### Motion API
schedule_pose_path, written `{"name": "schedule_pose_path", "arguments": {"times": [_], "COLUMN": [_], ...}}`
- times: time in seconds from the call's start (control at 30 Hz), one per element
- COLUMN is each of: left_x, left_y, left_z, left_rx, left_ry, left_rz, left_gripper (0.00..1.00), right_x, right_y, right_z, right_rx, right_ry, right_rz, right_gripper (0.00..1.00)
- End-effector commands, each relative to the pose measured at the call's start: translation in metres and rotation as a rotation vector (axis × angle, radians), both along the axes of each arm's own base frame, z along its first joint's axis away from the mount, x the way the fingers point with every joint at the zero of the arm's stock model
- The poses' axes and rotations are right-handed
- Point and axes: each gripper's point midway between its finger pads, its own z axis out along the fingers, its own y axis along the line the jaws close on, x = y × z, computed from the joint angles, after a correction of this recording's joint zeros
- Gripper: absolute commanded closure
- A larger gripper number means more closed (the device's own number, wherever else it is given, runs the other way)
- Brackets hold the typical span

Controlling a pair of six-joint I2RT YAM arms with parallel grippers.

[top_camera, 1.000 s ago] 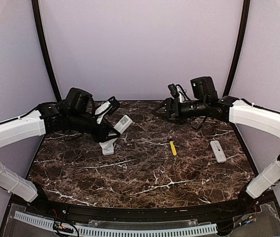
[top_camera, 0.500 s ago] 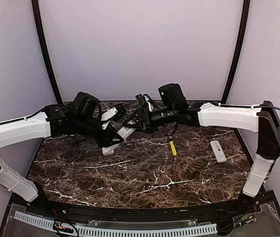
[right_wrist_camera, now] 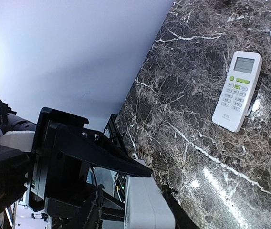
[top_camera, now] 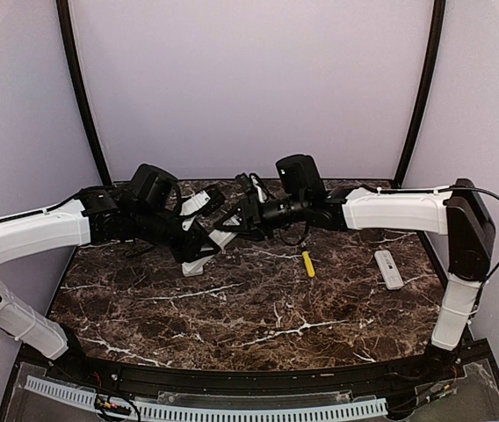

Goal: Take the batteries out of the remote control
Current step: Pass from the left arm to the right

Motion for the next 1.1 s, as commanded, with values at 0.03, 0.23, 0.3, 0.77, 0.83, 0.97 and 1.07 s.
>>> {"name": "schedule_pose_path", "arguments": {"times": [0.03, 0.23, 0.3, 0.77, 0.83, 0.97, 1.07], "left_x": [-0.001, 0.001, 0.002, 0.004, 0.005, 0.008, 0.016], "left_y": [-0.001, 0.001, 0.001, 0.002, 0.002, 0.005, 0.015], "left_z": [0.001, -0.002, -0.002, 0.015, 0.024, 0.049, 0.073], "left_rx": [0.005, 0.018, 0.020, -0.028, -0.062, -0.176, -0.314], "left_ry": [-0.018, -0.021, -0.023, -0.034, -0.029, 0.017, 0.099], "left_rz": [-0.011, 0.001, 0.003, 0.047, 0.064, 0.115, 0.176], "left_gripper": [0.90, 0.90, 0.89, 0.25, 0.18, 0.11, 0.08], "right_x": [0.003, 0.006, 0.007, 0.023, 0.029, 0.042, 0.048], "right_y": [0.009, 0.008, 0.007, -0.013, -0.026, -0.057, -0.082], "right_z": [0.002, -0.002, -0.003, 0.013, 0.021, 0.037, 0.059], "right_rx": [0.024, 0.001, -0.007, 0.026, 0.042, 0.056, 0.063], "right_ry": [0.015, 0.019, 0.020, -0.043, -0.071, -0.146, -0.249], "right_rz": [-0.002, -0.025, -0.035, -0.155, -0.199, -0.294, -0.363], "right_gripper": [0.67, 0.73, 0.78, 1.00, 1.00, 1.00, 1.00]}}
